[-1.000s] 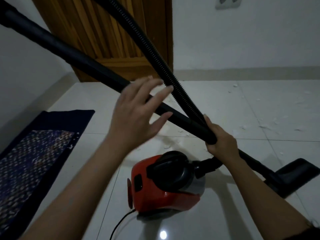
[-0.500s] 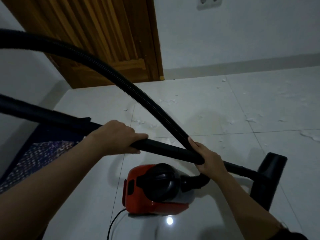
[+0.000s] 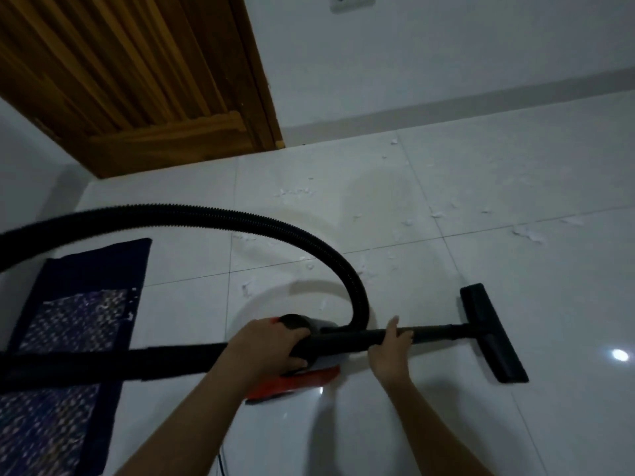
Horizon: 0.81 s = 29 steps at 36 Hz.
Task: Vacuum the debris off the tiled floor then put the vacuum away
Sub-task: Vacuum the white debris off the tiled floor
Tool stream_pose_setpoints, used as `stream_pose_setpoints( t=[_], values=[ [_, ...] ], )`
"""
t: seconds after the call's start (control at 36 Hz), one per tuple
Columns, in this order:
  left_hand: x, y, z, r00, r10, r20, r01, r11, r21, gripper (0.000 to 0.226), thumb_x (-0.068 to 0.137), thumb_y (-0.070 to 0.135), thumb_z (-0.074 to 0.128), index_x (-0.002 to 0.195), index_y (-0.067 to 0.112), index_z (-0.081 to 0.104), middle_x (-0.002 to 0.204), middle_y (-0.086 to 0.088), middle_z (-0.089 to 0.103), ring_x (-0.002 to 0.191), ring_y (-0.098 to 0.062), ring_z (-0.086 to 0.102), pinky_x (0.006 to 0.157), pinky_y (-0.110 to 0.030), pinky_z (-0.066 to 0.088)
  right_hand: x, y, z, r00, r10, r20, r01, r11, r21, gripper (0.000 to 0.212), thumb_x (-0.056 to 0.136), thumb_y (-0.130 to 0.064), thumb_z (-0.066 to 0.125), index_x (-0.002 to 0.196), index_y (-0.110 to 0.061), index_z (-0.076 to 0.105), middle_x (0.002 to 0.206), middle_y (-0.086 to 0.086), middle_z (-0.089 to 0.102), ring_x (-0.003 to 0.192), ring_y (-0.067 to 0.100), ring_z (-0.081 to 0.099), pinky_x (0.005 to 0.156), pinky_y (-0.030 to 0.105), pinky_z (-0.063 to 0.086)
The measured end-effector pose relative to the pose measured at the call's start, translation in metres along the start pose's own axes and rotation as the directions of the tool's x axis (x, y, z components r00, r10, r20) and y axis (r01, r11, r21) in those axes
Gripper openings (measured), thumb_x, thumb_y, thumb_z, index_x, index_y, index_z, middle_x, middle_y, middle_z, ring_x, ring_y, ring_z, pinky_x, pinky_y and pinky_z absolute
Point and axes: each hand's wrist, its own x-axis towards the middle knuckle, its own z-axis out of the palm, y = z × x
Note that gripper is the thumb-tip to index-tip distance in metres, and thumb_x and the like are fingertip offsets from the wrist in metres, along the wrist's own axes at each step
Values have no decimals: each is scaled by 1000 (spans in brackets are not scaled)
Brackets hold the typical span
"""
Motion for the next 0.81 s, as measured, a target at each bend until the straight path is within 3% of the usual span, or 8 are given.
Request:
stream_pose_setpoints(
  t=[0.11,0.19,0.25,0.39,0.47,0.56,0.72,0.81],
  values=[
    [0,31,6,1000,-16,3,16,971,-240,57,88,62,44,136,31,43,126,-4,61,109,-23,60,90,-33,47,-31,-13,-15,962,270,50,-262,849,459,69,98,-13,39,152,-12,-4,150,26,27,133,40,36,110,43,32],
    [-2,46,8,1000,-20,-2,18,940,-341,49,91,51,48,135,30,43,125,-4,62,106,-24,62,88,-35,50,-40,-21,-26,946,290,147,-303,623,721,88,95,-18,53,149,-29,-15,141,13,42,123,38,50,100,51,45],
    [-6,53,5,999,-31,19,37,906,-421,47,92,49,49,135,33,41,122,-4,64,103,-24,64,86,-35,51,-45,-25,-37,949,275,153,-287,557,779,97,93,-11,58,147,-34,-18,142,15,41,118,40,54,89,50,51],
    [-24,64,-7,988,65,143,51,726,-686,56,90,32,59,140,34,35,125,2,57,97,-17,63,85,-33,54,-53,-27,-68,956,264,125,-264,597,758,94,93,-6,56,149,-33,-14,137,19,45,105,35,57,83,50,52],
    [-40,55,-4,956,168,240,107,560,-821,78,82,29,67,145,45,24,134,16,39,83,-8,64,71,-27,58,-56,-24,-80,950,292,112,-284,658,698,92,92,-9,58,151,-30,-10,127,17,48,98,32,58,78,46,54],
    [-57,46,4,926,183,331,192,527,-828,72,73,43,67,136,51,34,123,1,59,87,-19,70,80,-36,60,-60,-26,-84,941,319,115,-314,691,651,93,91,-10,60,151,-29,-8,129,18,46,107,37,58,75,45,55],
    [-69,52,23,942,101,319,246,437,-865,52,71,47,62,120,50,44,107,-7,65,75,-8,64,79,-30,54,-60,-39,-59,935,346,74,-329,774,541,82,90,-15,62,152,-18,10,139,20,43,119,39,53,90,50,53],
    [-72,55,31,955,45,294,248,426,-870,43,69,49,60,108,59,45,119,1,63,95,-10,66,93,-31,51,-61,-39,-41,940,330,85,-325,792,516,78,84,-16,68,147,-7,23,130,21,52,114,36,57,93,51,51]
  ],
)
